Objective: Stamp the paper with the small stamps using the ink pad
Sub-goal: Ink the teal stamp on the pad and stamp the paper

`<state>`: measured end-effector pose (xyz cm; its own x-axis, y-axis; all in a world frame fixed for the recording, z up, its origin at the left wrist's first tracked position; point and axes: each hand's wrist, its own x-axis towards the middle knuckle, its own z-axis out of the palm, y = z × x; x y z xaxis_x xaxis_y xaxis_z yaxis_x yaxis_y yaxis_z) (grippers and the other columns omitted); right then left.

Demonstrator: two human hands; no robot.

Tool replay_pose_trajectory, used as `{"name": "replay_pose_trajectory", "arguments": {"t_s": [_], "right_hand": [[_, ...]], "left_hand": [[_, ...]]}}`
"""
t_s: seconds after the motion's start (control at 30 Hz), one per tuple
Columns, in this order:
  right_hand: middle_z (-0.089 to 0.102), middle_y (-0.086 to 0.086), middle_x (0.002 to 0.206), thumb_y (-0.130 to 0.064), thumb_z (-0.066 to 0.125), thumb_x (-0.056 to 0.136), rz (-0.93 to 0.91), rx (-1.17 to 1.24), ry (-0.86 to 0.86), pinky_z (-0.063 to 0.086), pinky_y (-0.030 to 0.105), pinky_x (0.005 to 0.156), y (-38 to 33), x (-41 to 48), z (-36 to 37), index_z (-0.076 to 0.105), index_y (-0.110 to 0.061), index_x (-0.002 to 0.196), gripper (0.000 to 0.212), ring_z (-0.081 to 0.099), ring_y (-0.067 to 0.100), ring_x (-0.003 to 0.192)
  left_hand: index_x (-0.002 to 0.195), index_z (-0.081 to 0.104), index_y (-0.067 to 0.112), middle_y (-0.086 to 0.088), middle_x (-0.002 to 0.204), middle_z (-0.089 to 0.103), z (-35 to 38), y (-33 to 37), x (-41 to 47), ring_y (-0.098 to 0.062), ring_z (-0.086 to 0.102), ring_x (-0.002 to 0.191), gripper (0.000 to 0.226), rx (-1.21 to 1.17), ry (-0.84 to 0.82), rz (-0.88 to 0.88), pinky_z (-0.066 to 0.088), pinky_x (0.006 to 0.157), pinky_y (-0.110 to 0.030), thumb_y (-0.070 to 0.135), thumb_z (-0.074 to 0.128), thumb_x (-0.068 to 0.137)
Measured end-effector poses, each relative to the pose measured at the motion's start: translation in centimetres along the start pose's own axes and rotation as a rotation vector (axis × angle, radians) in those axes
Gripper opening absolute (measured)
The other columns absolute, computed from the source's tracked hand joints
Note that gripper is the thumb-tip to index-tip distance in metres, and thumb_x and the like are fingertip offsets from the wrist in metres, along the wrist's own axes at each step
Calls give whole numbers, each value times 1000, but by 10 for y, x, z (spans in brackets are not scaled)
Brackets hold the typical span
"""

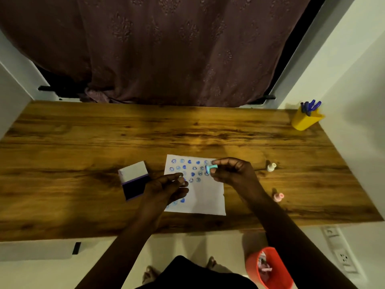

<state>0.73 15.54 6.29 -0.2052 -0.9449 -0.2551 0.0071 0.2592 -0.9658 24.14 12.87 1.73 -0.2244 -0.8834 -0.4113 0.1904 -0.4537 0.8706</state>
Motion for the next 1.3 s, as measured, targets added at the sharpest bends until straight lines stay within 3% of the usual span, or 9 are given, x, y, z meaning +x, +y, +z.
{"name": "replay_pose_trajectory", "arguments": {"t_s": [0.13,0.33,0.53,0.7,0.97,1.13,1.2,1.3], "right_hand": [[82,10,99,-2,82,83,-1,-9,-14,61,21,72,5,-18,2,77,-5,112,30,79,15,88],[82,9,98,-3,84,83,1,-38,4,63,26,79,16,-36,-5,78,-6,110,28,79,19,90],[82,4,98,-10,86,82,-66,-99,2,64,32,84,26,-46,-21,79,-13,107,25,79,18,91],[83,3,100,-4,85,82,-97,-141,-11,63,31,87,30,-48,-34,79,-7,108,27,79,18,94],[83,3,99,-14,86,83,-44,-133,-53,61,24,80,31,-52,-57,81,-11,107,25,80,17,93],[83,6,89,-33,85,84,26,-51,-116,59,18,68,37,-57,-67,83,-21,99,20,79,12,76],[82,7,86,-37,84,85,38,-67,-121,59,19,67,43,-60,-71,82,-18,98,23,78,12,74],[82,8,89,-33,83,87,13,-101,-122,61,22,69,46,-58,-80,81,-15,98,22,79,17,79]], "left_hand": [[118,75,19,-11,105,82,18,-2,-1,-31,80,95,43,44,-93,11,65,81,-38,40,82,81],[105,81,28,-16,99,82,37,-7,-4,-34,80,87,29,58,-212,9,65,75,-37,41,82,80],[104,82,11,-20,98,81,51,-10,-8,-33,79,85,32,139,-278,-43,65,79,-38,36,77,85],[102,83,11,-19,96,82,62,-11,-12,-32,80,86,30,146,-291,-57,64,75,-33,34,78,83],[105,83,10,-19,101,82,78,-16,-13,-32,80,88,29,96,-341,-22,64,78,-33,28,80,82],[102,83,11,-21,100,81,84,-26,-15,-32,78,89,28,119,-361,-15,64,80,-35,30,82,81],[99,84,15,-21,100,80,89,-30,-18,-29,77,88,26,131,-363,-18,63,79,-35,32,82,80],[93,84,29,-8,96,82,99,-34,-21,-24,78,89,13,188,-350,-21,63,80,-36,34,78,82]]}}
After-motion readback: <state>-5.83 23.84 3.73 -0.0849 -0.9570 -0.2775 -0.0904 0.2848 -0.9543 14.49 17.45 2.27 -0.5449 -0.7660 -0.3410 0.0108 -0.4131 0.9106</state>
